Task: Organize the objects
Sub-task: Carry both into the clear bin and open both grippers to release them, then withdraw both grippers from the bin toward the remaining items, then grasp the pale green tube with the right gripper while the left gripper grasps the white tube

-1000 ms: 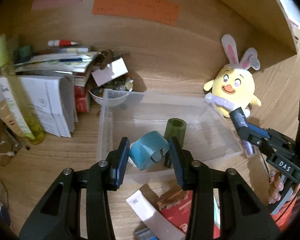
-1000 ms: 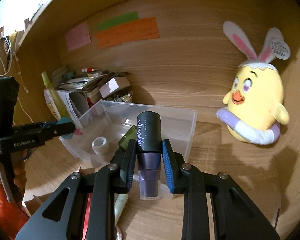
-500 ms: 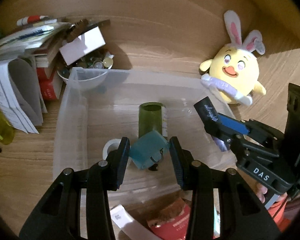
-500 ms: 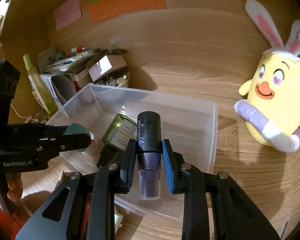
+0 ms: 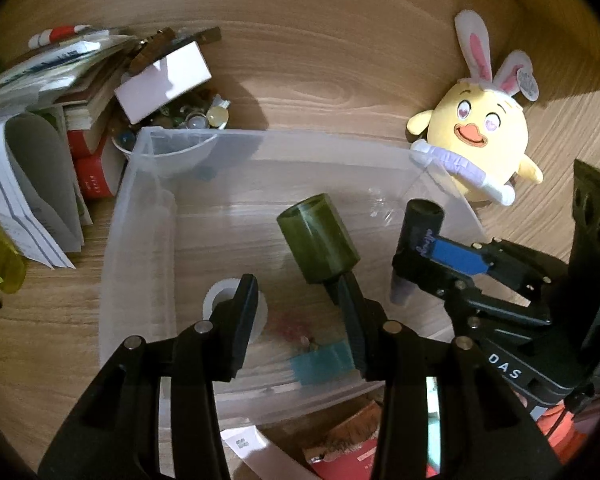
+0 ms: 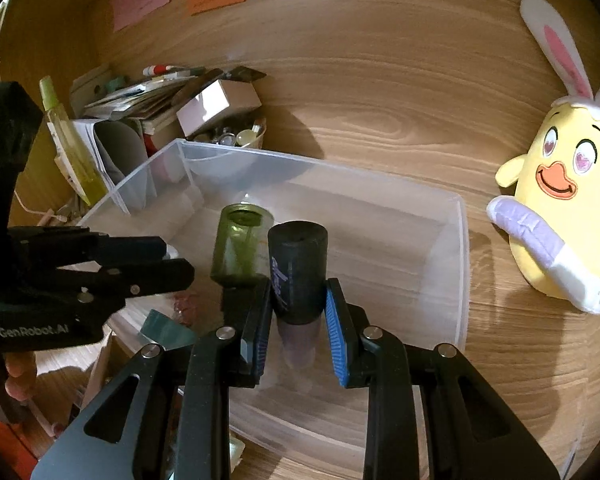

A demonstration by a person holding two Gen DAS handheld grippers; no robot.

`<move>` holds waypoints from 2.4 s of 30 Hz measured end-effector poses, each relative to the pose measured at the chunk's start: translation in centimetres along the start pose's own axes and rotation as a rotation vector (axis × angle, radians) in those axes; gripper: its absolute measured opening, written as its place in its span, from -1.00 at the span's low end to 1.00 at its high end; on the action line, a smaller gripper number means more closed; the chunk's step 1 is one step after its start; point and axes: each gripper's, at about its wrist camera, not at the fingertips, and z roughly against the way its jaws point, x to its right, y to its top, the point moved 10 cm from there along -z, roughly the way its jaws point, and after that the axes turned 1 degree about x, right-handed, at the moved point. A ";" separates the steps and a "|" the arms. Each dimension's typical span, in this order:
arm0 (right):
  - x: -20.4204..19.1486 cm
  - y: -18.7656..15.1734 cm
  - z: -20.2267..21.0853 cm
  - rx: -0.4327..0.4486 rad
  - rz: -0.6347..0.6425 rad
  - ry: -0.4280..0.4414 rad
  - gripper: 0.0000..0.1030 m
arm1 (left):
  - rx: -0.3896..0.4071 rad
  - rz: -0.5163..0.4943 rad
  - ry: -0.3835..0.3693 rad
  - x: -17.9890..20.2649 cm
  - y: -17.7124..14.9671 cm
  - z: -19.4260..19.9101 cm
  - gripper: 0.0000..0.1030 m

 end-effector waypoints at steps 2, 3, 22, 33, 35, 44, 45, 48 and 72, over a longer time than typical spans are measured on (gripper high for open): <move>0.0 -0.1 0.0 -0.002 -0.001 0.002 -0.54 | 0.012 0.000 0.002 0.0 0.2 0.5 -0.21; -0.1 -0.1 0.0 -0.002 -0.001 0.001 -0.54 | 0.021 -0.001 0.007 -0.1 0.3 1.0 -0.21; -0.6 -0.7 4.2 0.060 0.011 -0.025 -0.19 | 0.126 -0.113 0.092 1.2 -1.8 6.9 0.19; -1.9 -2.9 8.4 0.119 0.040 -0.038 0.03 | 0.056 -0.114 0.071 1.9 -6.3 6.3 0.36; -2.1 -4.0 8.5 0.106 0.037 -0.037 0.03 | 0.034 -0.114 0.064 2.1 -7.3 5.9 0.37; -2.4 -8.9 7.0 0.002 -0.040 0.011 0.03 | -0.014 -0.136 0.091 2.3 -10.9 4.8 0.44; -2.3 -9.3 6.8 -0.007 -0.047 0.014 0.03 | -0.017 -0.135 0.090 2.3 -11.0 4.8 0.44; -2.4 -10.4 6.1 -0.041 -0.074 0.038 0.03 | -0.028 -0.119 0.088 1.7 -11.7 4.6 0.48; -4.7 -11.3 3.7 -0.103 -0.063 0.101 -0.46 | -0.026 -0.038 0.118 -2.8 -12.8 5.5 0.16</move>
